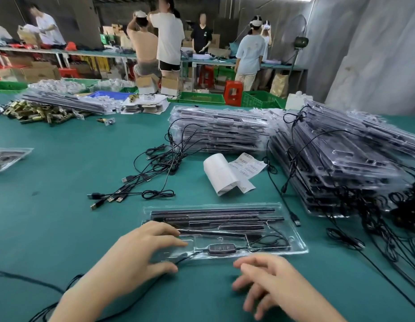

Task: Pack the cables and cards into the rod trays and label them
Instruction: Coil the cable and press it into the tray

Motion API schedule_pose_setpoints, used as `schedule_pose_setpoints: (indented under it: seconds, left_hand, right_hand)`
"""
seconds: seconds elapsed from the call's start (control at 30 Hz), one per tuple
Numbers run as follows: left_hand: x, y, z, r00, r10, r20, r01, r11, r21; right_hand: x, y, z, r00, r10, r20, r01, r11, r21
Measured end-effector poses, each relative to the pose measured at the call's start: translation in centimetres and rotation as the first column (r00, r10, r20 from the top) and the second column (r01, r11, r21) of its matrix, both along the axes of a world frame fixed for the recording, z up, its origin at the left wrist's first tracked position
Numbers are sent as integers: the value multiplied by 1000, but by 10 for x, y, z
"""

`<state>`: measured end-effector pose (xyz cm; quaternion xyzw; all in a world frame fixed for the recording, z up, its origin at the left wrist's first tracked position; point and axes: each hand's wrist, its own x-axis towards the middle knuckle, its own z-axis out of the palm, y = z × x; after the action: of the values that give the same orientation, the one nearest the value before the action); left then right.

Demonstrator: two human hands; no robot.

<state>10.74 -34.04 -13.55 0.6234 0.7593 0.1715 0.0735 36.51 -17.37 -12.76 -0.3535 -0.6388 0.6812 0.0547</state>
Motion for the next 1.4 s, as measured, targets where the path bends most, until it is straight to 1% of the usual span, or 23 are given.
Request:
schedule_pose_setpoints:
  seconds: [0.03, 0.07, 0.1, 0.13, 0.17, 0.2, 0.23, 0.3, 0.37, 0.53, 0.63, 0.7, 0.77, 0.87, 0.97, 1.07, 1.2, 1.3, 1.4]
  left_hand:
    - [-1, 0, -3, 1000, 10, 11, -10, 1000, 4]
    - [-1, -1, -6, 1000, 13, 20, -13, 1000, 14]
    - [-2, -1, -8, 1000, 12, 25, -12, 1000, 19]
    - [-3, -2, -10, 999, 7, 34, -8, 1000, 22]
    - [-5, -3, -12, 999, -3, 46, 2, 1000, 24]
    - [-8, -5, -12, 998, -17, 64, 16, 1000, 17]
    - [-11, -6, -12, 996, -27, 87, 26, 1000, 12]
    - [-15, -8, -11, 991, -35, 132, 32, 999, 22]
    - [-18, -8, -8, 989, -44, 143, 38, 998, 45]
    - [-18, -5, -4, 983, -53, 174, 32, 992, 121]
    - [-14, -7, -7, 993, -20, 117, 0, 985, 171]
    - [-11, -9, -10, 993, -7, 116, -16, 980, 200]
    - [-9, -10, -11, 997, -8, 76, -9, 976, 216]
    - [-4, -10, -15, 999, -13, -40, 21, 982, 188]
    - [-2, -11, -17, 999, -9, -48, 17, 984, 176]
    - [-3, -10, -18, 1000, -8, -5, 9, 978, 209]
    - [-2, -8, -17, 998, 3, 63, -19, 969, 248]
    - [-2, -7, -15, 997, -11, 70, -8, 963, 268]
    - [-1, -9, -15, 998, 2, 70, -21, 960, 280]
  right_hand:
    - [3, 1, -2, 1000, 8, -7, -7, 977, 212]
    - [5, 3, -5, 1000, -3, -20, 12, 893, 450]
    - [4, 4, -7, 999, -14, -41, 38, 751, 659]
    - [0, 4, -7, 999, 1, -46, 37, 587, 809]
    - [-5, 4, -7, 999, 35, -20, 3, 440, 898]
    - [-12, 3, -8, 997, 75, 21, -45, 338, 940]
    - [-19, 3, -10, 992, 115, 60, -90, 278, 956]
    - [-32, 6, -15, 978, 168, 123, -158, 218, 963]
    - [-40, 8, -18, 973, 186, 140, -176, 195, 965]
    - [-47, 11, -17, 980, 162, 115, -140, 153, 978]
    - [-50, 9, -19, 982, 146, 122, -131, 53, 990]
    - [-50, 9, -21, 984, 148, 103, -109, 35, 993]
    - [-50, 10, -24, 986, 144, 86, -91, 32, 995]
    - [-51, 10, -31, 988, 128, 80, -82, 9, 997]
    - [-50, 13, -40, 988, 138, 67, -64, -24, 998]
    - [-49, 13, -44, 984, 160, 81, -81, -4, 997]
    - [-64, 9, -35, 960, 252, 120, -131, 26, 991]
    - [-82, 5, -26, 942, 306, 137, -165, 67, 984]
    - [-89, 0, -28, 939, 317, 136, -178, 105, 978]
